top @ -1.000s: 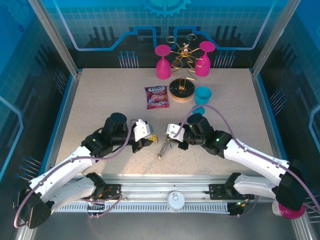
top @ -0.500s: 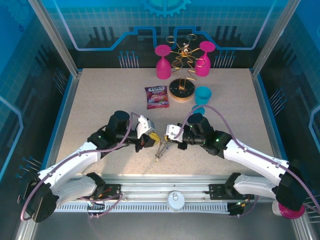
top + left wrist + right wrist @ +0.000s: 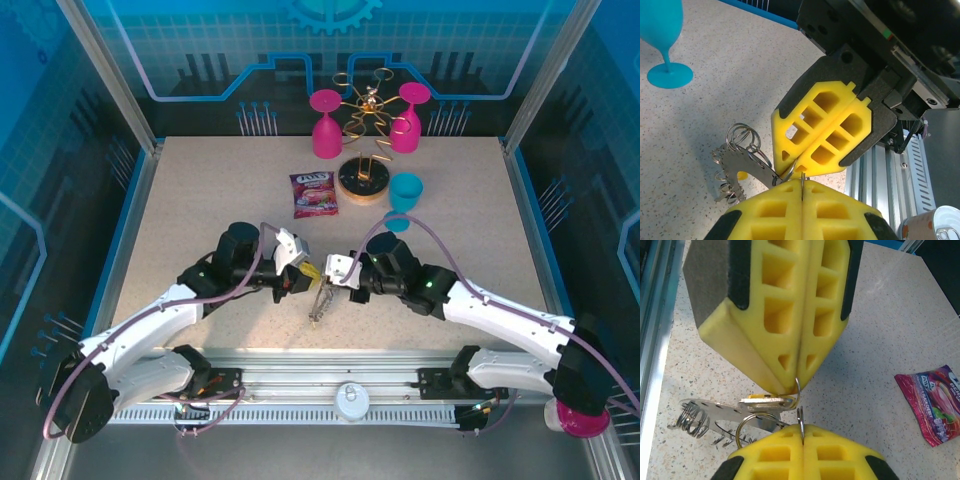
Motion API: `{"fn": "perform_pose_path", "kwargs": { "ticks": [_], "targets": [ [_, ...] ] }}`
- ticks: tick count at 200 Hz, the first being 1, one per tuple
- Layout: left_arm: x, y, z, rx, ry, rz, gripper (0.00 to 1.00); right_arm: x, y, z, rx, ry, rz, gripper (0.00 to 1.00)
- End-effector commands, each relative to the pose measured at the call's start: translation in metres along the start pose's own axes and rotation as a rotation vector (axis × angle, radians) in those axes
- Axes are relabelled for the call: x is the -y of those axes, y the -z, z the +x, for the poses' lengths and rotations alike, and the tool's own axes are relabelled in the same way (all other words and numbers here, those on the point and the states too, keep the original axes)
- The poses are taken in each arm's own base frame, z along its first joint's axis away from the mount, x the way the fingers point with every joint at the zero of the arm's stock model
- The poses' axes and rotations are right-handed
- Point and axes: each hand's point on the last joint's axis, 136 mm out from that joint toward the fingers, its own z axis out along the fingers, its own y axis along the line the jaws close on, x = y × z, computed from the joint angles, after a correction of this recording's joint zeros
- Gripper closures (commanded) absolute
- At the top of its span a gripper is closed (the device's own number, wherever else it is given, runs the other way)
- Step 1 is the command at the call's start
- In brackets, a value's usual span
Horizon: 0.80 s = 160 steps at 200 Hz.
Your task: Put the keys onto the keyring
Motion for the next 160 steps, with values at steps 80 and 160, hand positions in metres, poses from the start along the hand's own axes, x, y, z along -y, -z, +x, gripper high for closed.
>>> {"fn": "perform_pose_path", "kwargs": {
  "ticks": [80,160],
  "targets": [
    [-0.021,-0.004,0.003,-0.003,0.066,-0.088,1.00,0.014,0.006,-0.043,0.095,0.005,0.088,1.00],
    [-0.014,-0.004,-0.006,0.059,0.067,-0.049,1.00,0.009,0.001,-0.044,0.076,0.029,0.088,1.00]
  ]
}}
